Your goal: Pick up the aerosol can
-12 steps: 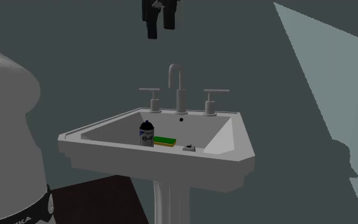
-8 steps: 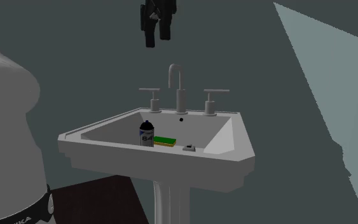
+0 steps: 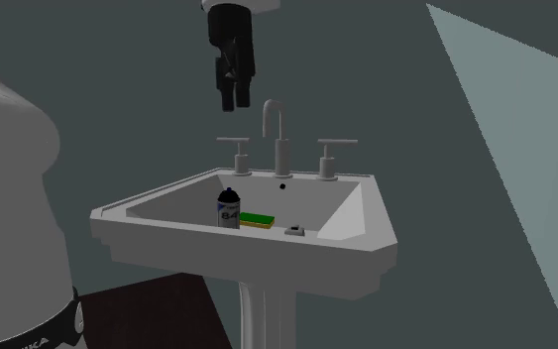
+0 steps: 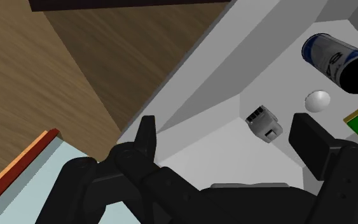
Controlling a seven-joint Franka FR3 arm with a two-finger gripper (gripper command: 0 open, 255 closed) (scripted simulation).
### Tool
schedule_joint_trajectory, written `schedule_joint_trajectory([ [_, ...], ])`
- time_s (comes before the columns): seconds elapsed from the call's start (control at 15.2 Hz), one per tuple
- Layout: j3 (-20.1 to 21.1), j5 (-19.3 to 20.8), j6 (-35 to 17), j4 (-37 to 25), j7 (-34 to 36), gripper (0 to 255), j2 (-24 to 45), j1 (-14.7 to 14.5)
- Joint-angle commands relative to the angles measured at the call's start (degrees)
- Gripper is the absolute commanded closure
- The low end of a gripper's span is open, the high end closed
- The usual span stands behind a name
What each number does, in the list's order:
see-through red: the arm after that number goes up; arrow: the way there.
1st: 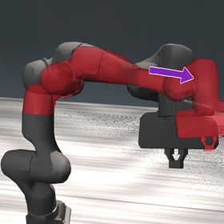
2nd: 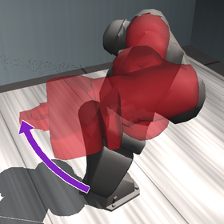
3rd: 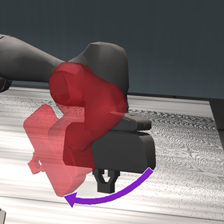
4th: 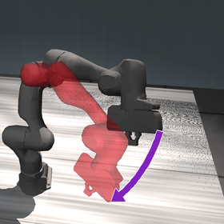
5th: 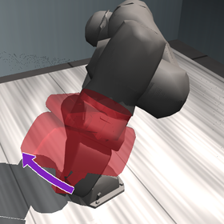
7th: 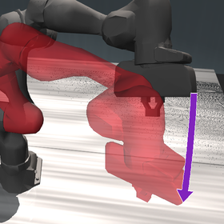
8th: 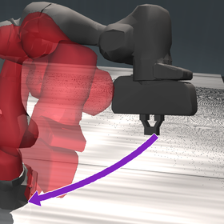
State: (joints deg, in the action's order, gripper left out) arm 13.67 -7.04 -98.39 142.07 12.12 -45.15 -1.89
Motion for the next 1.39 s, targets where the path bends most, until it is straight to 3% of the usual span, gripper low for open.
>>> schedule_joint_trajectory([
  [0.0, 3.1, -1.6, -2.8, 1.1, 3.5, 0, 1.6, -0.6],
  [0.46, 13.7, -4.7, -12.2, 1.2, 14.7, 0, 10.5, -1.1],
  [0.79, 21.7, -3.9, -19.0, -1.2, 23.7, 0, 19.7, 0.5],
  [1.06, 28.5, 0.2, -23.9, -4.7, 32.5, 0, 29.0, 2.9],
  [1.32, 34.8, 9.4, -27.5, -9.5, 44.2, 0, 40.8, 5.6],
])
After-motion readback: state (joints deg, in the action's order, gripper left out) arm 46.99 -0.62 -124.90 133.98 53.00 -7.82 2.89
